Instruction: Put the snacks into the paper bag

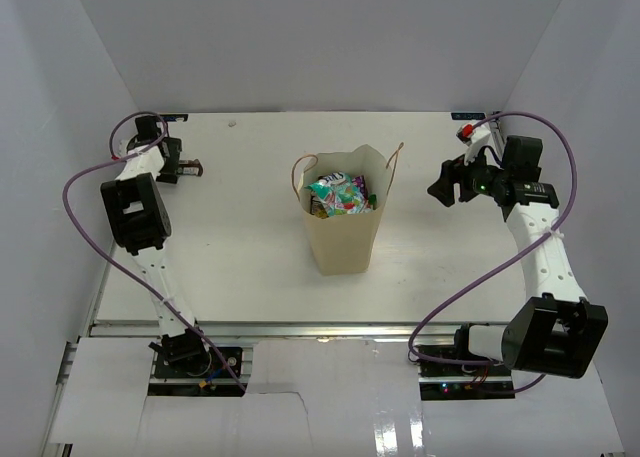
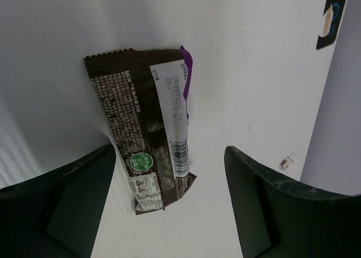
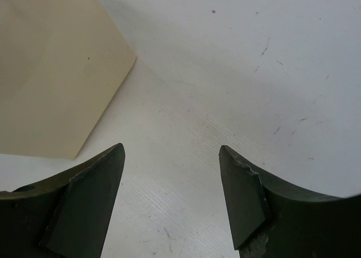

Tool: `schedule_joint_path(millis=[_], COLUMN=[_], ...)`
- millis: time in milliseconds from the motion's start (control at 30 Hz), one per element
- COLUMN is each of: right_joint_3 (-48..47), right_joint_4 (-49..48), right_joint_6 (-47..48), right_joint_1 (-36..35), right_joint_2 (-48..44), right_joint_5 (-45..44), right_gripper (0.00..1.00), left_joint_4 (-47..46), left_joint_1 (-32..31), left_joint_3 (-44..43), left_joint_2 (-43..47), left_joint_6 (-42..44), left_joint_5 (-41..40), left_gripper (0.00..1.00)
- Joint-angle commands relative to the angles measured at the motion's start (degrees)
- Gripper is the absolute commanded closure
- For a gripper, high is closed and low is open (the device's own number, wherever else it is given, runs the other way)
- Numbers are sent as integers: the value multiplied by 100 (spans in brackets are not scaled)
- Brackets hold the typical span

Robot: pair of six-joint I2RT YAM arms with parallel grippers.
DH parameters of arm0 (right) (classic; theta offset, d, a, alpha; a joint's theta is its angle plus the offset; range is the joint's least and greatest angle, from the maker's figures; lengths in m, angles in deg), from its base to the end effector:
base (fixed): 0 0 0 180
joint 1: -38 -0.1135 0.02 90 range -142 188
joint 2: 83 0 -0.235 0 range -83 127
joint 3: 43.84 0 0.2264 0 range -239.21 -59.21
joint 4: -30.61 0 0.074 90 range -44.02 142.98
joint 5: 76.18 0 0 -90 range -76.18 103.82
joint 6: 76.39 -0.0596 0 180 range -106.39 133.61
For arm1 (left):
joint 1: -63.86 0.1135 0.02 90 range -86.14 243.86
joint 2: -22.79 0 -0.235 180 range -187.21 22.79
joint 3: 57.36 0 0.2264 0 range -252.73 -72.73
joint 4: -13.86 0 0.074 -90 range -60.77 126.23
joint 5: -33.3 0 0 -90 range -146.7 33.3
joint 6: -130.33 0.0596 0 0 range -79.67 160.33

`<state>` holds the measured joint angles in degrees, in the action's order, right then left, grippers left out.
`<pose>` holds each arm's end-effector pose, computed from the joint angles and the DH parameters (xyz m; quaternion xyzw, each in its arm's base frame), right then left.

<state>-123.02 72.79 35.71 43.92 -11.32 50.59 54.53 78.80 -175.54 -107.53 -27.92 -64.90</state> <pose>0.2729 0.0076 0.2969 -0.2632 0.8115 0.1644 0.4951 0.4556 0.1304 0.1391 -0.6446 0.6919 -0.0821 0.3147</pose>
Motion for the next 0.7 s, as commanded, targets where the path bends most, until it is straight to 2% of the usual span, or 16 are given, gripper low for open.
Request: schedule_joint_path(millis=[0,100,133,200,333,367,467,600,667], right_joint_3=[-175,-237,-254,-290,-307,-290,-228,-114,-53], right_joint_4=[-150,-158,-150,-149,-150,-150,-150,-150,-141], right_joint_6=[74,74,74,74,66,57,30,30,30], right_joint_1=[68,85,86,94,112,112,121,121,121], right_joint_2=[56,118,127,136,83,57,-40,-180,-259], right_joint_5=[-21,23,23,32,49,58,93,128,163], right_gripper=[26,26,26,26,26,26,26,26,26], left_joint_4=[1266,1792,2264,2645,2823,2814,2744,2393,1805], left_joint_1=[53,79,88,106,167,167,194,202,202], left_joint_3=[-494,-1152,-1389,-1951,-1884,-1823,-1726,-1655,-1226], left_joint_2=[-168,-607,-774,-1196,-1373,-1373,-1268,-873,-321], left_joint_6=[-399,-408,-435,-479,-444,-444,-199,520,908], left_joint_5=[-462,-331,-305,-112,293,346,451,662,1152], left_gripper=[14,20,25,27,56,70,86,92,95])
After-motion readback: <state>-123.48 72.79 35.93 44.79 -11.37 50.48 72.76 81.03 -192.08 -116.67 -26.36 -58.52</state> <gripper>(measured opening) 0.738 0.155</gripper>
